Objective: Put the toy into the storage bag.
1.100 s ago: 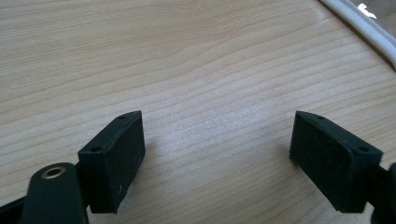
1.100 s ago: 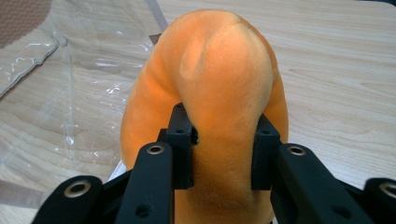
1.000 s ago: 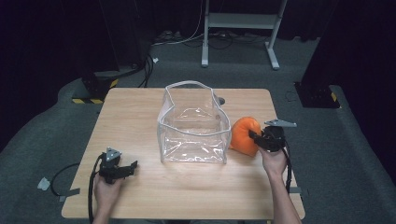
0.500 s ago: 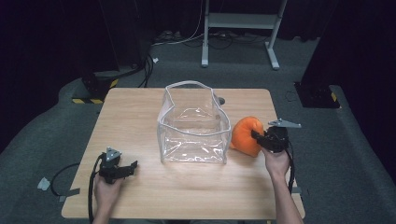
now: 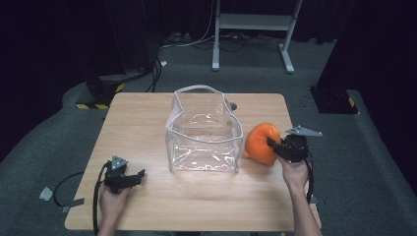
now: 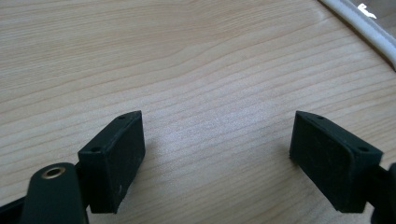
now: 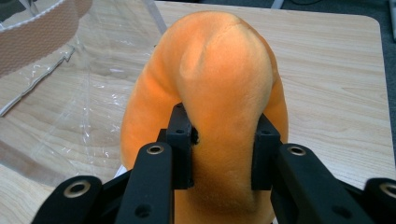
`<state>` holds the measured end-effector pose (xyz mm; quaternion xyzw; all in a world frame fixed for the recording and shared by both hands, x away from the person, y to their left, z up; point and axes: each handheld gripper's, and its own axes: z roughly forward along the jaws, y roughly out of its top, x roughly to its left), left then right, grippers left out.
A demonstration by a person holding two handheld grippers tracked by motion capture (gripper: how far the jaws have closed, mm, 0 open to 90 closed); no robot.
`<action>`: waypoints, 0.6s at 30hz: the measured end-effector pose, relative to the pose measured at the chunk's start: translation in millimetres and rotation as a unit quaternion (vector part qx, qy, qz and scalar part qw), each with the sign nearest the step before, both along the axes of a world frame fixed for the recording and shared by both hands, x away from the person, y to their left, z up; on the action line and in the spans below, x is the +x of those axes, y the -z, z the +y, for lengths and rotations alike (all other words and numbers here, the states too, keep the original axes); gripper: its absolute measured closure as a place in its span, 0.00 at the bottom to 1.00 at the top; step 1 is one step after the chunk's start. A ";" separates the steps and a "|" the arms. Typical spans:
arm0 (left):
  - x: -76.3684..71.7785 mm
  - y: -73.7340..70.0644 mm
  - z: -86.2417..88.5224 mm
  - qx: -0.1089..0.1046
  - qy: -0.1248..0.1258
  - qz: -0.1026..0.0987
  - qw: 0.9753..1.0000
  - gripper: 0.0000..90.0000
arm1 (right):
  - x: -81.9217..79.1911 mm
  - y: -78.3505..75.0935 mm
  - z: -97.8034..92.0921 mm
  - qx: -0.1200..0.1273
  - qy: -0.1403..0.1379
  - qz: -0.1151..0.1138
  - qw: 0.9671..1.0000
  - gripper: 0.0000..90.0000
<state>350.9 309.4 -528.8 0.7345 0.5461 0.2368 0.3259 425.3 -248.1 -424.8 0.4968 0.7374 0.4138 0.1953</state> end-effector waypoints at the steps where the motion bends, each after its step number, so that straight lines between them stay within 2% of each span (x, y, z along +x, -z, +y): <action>1: 0.0 0.0 0.0 0.000 0.000 0.000 1.000 0.20 | -0.8 -0.7 -0.2 0.001 0.002 0.000 1.000 0.76; 6: 0.0 -0.1 0.1 0.001 0.000 0.000 1.000 0.20 | -3.9 -3.5 -2.2 0.008 0.004 -0.005 1.000 0.76; 18: 0.0 0.0 0.0 0.000 0.000 0.000 1.000 0.20 | -13.4 -14.3 -3.5 0.000 0.001 -0.010 1.000 0.75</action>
